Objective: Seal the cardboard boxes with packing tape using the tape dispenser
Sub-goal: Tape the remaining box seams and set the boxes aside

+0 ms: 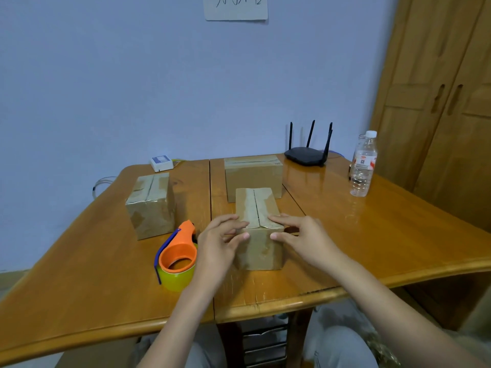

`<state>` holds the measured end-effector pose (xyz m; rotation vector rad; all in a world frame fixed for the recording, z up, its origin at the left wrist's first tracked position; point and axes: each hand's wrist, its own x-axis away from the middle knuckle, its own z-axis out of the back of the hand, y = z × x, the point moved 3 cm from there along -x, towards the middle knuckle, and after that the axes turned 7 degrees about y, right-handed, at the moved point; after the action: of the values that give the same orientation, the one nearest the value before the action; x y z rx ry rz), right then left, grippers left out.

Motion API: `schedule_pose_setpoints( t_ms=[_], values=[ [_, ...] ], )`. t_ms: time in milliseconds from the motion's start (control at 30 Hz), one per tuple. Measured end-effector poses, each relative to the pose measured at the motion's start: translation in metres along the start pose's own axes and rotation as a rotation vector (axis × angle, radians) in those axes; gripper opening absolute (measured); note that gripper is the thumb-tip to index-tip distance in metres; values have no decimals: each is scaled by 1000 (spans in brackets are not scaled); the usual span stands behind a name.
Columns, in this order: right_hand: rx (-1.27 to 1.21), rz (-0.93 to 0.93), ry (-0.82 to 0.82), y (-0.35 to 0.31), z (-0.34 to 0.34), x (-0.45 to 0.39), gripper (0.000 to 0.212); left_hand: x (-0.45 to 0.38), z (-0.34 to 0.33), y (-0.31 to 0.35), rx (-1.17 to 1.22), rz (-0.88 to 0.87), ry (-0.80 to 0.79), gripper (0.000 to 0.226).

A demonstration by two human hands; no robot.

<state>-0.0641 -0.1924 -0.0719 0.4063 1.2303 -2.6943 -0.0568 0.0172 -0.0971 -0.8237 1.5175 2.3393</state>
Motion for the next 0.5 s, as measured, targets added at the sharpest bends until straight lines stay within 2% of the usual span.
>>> schedule_pose_setpoints(
  t_ms=[200, 400, 500],
  values=[
    [-57, 30, -28, 3, -1, 0, 40, -5, 8, -5, 17, 9, -98, 31],
    [60, 18, -26, -11, 6, -7, 36, -8, 7, -6, 94, 24, -1, 22],
    [155, 43, 33, -25, 8, -15, 39, -9, 0, -3, 87, 18, -23, 20]
  ],
)
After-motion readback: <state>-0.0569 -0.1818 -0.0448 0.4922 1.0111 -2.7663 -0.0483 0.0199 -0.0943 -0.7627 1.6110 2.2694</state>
